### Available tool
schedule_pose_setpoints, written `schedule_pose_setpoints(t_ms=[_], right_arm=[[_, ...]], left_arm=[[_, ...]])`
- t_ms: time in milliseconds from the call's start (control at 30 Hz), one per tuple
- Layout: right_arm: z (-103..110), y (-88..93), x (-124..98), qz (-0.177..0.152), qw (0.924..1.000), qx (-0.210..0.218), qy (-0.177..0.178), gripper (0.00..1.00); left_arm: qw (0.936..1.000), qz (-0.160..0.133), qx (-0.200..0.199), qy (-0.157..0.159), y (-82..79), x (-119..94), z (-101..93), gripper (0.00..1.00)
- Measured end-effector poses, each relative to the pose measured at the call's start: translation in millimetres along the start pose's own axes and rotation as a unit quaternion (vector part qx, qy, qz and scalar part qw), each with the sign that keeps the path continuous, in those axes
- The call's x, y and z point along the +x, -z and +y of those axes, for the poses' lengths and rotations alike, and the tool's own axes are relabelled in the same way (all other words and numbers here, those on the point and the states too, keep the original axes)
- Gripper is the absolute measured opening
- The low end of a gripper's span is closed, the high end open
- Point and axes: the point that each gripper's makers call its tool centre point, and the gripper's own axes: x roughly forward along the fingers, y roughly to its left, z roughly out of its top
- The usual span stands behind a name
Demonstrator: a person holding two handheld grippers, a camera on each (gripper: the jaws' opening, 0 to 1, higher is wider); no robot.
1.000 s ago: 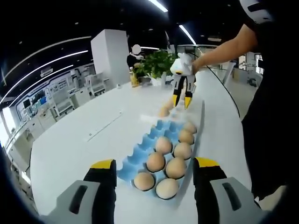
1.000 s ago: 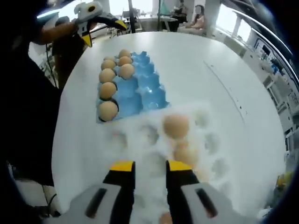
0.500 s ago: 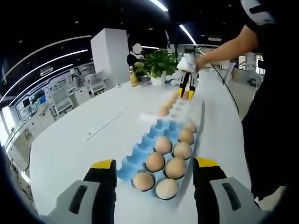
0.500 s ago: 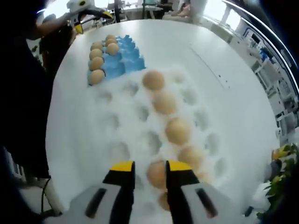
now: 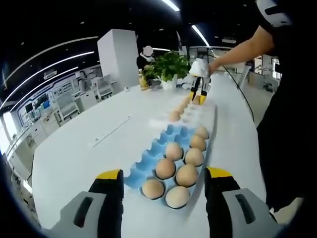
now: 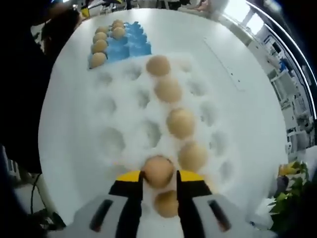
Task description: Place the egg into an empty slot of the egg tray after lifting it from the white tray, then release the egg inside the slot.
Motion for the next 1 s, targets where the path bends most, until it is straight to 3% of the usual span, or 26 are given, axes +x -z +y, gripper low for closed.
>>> schedule_pose_setpoints(t_ms=[100,167,233,367,400,467,633,700,867,1000], right_arm=[[1.9,-1.2,4.8,0.025,0.9959,-0.086,-0.009,0.25],[1.7,-2.5,8.8,0.033,0.9965,-0.074,-0.021,0.25],[2.2,-1.5,10.4,0.046,0.9939,-0.095,-0.032,0.25],[-1.6,-1.0,10.3,0.014,0.9973,-0.063,-0.036,0.25],[-2.8,-1.0,9.4,-0.009,0.9987,-0.039,-0.031,0.25],[-4.1,-0.1,8.3,-0.019,0.9997,-0.005,-0.017,0.25],[-1.7,-0.8,5.0,-0.024,0.9993,-0.01,-0.026,0.25],[-0.7,-0.4,3.2,-0.025,0.9986,-0.034,-0.032,0.25],[-1.4,4.3,0.2,-0.019,0.9991,-0.012,-0.037,0.26],[0.9,2.7,4.5,-0.017,0.9987,-0.023,-0.041,0.25]], left_arm=[[1.0,0.006,0.006,0.003,0.2,1.1,-2.0,0.65],[1.0,0.0,0.01,0.001,-3.6,0.6,-1.7,0.65],[0.9999,-0.003,0.012,-0.002,-4.8,-0.1,-0.3,0.66],[0.9999,0.002,0.011,-0.007,-2.2,-1.4,1.0,0.65],[1.0,-0.001,0.004,-0.008,-2.8,-2.1,0.5,0.65],[0.9999,-0.006,0.002,-0.008,-4.0,-3.9,0.0,0.65],[0.9999,-0.003,0.01,-0.012,-3.2,-6.1,1.6,0.65],[0.9999,-0.008,0.009,-0.012,-5.6,-6.0,1.4,0.65],[0.9999,-0.004,0.013,-0.01,-5.5,-5.7,0.0,0.65],[0.9998,-0.005,0.012,-0.012,-7.5,-3.0,2.1,0.65]])
